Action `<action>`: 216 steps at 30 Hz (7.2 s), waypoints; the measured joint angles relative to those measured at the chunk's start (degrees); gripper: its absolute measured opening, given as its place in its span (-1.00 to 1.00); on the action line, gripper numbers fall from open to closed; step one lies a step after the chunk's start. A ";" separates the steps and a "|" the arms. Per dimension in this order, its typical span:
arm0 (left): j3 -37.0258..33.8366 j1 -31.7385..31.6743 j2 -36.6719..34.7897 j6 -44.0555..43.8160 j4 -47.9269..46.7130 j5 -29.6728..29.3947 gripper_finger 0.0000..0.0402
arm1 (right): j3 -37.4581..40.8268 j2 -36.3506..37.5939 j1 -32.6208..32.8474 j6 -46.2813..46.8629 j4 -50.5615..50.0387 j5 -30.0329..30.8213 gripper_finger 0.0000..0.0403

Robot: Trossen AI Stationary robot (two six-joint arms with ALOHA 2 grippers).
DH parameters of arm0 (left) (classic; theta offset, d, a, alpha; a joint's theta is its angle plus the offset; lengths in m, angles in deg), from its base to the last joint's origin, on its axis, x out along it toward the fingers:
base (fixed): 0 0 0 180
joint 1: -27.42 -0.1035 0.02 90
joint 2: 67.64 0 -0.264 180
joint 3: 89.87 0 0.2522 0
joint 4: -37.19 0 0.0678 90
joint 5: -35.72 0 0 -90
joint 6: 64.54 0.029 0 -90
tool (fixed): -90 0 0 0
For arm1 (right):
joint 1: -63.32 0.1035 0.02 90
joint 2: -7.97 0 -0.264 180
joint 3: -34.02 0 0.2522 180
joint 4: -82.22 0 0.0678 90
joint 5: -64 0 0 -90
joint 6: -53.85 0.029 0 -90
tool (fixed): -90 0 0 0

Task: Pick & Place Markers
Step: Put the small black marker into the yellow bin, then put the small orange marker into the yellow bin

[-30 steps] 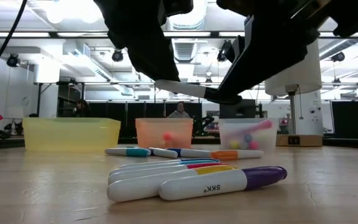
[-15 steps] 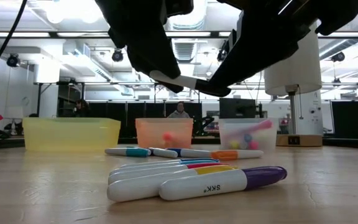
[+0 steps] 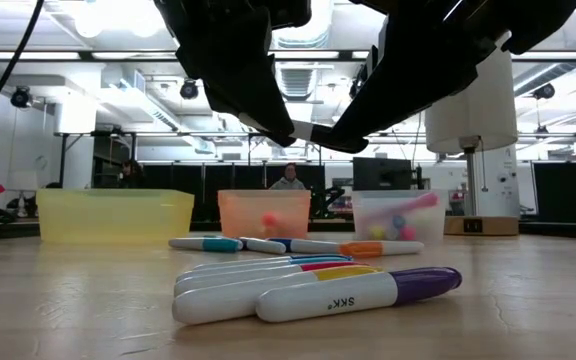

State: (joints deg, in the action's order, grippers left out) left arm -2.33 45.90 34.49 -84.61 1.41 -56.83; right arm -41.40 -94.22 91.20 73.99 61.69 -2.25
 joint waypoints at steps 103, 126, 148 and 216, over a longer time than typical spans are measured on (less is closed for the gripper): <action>-15.17 2.95 -28.13 -6.45 5.58 -13.31 -0.28 | 7.35 -0.22 -9.73 -6.80 -10.55 -13.22 -0.33; -15.91 3.34 -28.13 -3.58 9.16 -14.03 -0.28 | 7.22 -0.76 -7.58 -0.66 -8.51 -15.42 -0.96; -15.93 3.35 -28.13 -3.69 9.57 -14.02 -0.28 | 7.64 -2.82 -7.23 0.91 -7.75 -16.68 -0.77; -15.96 3.13 -24.98 3.15 10.94 -15.72 -0.39 | -16.32 2.34 -7.85 -14.60 -9.27 0.70 -0.89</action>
State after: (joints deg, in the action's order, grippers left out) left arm -18.28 49.03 9.51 -81.47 12.35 -72.55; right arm -57.72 -91.88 83.36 59.39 52.41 -1.54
